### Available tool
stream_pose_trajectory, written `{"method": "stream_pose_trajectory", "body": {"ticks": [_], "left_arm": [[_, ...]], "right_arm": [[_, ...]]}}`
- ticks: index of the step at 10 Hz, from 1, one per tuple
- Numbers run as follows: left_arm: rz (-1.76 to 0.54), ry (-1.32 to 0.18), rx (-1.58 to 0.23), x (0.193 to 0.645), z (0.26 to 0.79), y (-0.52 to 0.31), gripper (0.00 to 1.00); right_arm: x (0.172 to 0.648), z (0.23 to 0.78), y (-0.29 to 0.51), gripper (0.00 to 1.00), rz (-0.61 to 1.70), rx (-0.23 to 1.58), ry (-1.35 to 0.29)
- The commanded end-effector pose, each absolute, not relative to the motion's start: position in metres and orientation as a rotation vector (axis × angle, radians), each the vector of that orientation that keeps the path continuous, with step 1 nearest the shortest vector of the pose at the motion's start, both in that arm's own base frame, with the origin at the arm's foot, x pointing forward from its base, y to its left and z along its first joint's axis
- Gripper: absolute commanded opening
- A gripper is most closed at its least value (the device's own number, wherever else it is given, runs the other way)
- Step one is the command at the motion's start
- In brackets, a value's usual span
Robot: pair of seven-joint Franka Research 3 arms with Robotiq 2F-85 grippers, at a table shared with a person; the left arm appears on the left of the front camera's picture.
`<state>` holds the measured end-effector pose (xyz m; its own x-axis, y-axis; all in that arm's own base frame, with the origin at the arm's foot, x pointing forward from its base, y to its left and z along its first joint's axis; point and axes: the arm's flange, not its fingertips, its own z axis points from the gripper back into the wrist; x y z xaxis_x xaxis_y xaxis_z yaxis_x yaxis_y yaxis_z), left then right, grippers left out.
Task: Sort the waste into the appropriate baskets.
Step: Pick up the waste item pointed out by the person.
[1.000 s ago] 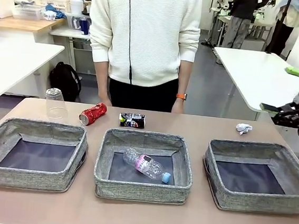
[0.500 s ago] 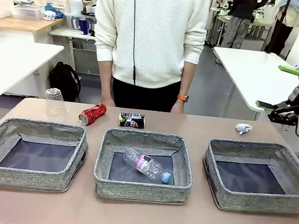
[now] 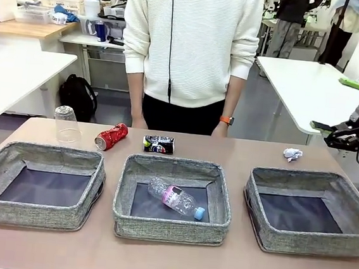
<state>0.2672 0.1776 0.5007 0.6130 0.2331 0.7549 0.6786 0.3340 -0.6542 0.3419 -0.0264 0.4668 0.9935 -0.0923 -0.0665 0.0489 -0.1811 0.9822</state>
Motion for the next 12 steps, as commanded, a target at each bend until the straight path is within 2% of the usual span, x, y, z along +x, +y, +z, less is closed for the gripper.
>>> {"method": "stream_pose_trajectory", "body": {"ticks": [1, 12], "left_arm": [[-0.363, -0.94, -1.242, 0.2678, 0.5025, 0.1766, 1.0], [-0.363, -0.94, -1.242, 0.2678, 0.5025, 0.1766, 1.0]], "right_arm": [[0.3394, 0.464, -0.0282, 1.0, -0.095, 1.743, -0.04], [0.3394, 0.464, -0.0282, 1.0, -0.095, 1.743, -0.04]]}}
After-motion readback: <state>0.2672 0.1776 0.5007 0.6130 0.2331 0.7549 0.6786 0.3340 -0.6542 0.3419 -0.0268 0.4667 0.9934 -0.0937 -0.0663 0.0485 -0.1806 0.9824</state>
